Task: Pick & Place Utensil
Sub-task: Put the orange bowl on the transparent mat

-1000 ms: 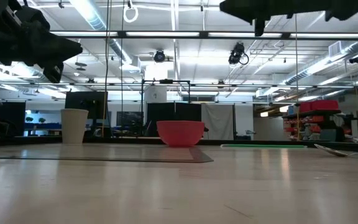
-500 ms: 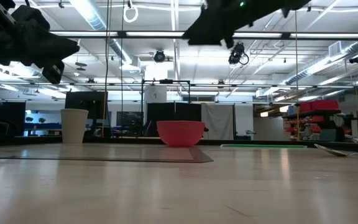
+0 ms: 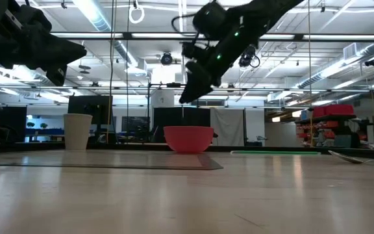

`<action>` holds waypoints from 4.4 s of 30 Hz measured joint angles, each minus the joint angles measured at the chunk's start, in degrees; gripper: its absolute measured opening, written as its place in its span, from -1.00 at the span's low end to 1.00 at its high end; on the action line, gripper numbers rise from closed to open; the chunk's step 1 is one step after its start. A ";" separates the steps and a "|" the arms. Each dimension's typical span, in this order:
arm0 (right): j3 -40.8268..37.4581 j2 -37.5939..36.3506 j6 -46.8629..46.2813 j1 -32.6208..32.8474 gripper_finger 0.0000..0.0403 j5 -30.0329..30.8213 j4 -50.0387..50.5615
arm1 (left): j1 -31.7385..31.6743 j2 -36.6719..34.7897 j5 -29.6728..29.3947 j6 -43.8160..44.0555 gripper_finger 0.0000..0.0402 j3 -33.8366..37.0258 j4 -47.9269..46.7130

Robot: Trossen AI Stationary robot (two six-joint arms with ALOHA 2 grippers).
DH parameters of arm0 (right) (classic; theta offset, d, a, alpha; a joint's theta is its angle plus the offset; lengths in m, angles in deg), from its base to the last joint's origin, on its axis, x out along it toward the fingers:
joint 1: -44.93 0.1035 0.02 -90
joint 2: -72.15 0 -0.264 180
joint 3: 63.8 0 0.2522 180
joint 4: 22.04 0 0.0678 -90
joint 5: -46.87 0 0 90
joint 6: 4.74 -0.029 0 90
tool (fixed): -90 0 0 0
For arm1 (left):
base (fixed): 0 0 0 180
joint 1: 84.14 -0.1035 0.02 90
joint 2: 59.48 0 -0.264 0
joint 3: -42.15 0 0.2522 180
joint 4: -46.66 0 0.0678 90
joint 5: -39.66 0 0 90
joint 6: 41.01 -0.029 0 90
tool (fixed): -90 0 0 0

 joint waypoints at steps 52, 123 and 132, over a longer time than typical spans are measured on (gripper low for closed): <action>3.47 9.55 7.37 -4.96 -0.93 -1.64 2.99 | 0.00 0.00 1.18 1.88 -0.77 -0.01 1.03; 27.69 23.19 53.56 8.30 -0.95 -34.31 18.66 | 0.00 -0.02 2.10 3.33 -0.77 -3.85 2.53; 27.69 24.25 55.66 8.33 -0.94 -31.96 17.01 | 0.02 -0.02 2.22 4.08 -0.77 -3.87 2.42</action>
